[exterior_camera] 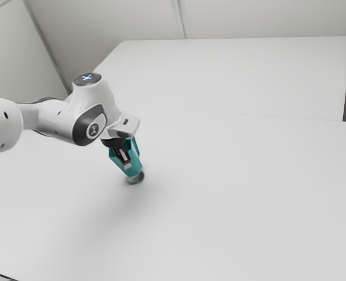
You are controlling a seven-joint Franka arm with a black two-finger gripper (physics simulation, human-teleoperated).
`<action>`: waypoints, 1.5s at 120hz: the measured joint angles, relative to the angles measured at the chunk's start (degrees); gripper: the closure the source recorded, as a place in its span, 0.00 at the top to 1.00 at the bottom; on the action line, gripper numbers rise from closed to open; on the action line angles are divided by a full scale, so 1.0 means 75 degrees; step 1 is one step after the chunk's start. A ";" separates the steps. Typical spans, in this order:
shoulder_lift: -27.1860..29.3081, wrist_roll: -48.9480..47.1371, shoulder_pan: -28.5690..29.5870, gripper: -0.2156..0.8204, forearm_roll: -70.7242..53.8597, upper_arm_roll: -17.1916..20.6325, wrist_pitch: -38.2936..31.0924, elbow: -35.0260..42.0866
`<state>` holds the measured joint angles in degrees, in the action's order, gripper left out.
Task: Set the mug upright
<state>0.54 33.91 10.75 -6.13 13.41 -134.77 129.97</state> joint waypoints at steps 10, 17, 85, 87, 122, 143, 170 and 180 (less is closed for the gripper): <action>0.0023 -0.0049 -0.0043 0.04 -0.0003 0.0000 0.0022 0.0051; 0.0046 -0.0082 -0.0070 0.04 -0.0004 -0.0003 0.0038 0.0076; 0.0064 -0.0303 0.0177 0.06 -0.0069 -0.0010 0.0150 0.0147; 0.0063 -0.0305 0.0190 0.06 -0.0069 -0.0011 0.0152 0.0147; 0.0051 -0.0267 0.0318 0.18 -0.0004 -0.0019 0.0197 0.0146; 0.0051 -0.0241 0.0279 0.32 0.0005 -0.0019 0.0208 0.0146; 0.0071 -0.0216 0.0141 0.44 0.0008 -0.0019 0.0216 0.0135; 0.0110 -0.0209 0.0086 0.47 0.0008 -0.0019 0.0237 0.0134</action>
<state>1.37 32.34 11.40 -6.07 13.27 -132.99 130.98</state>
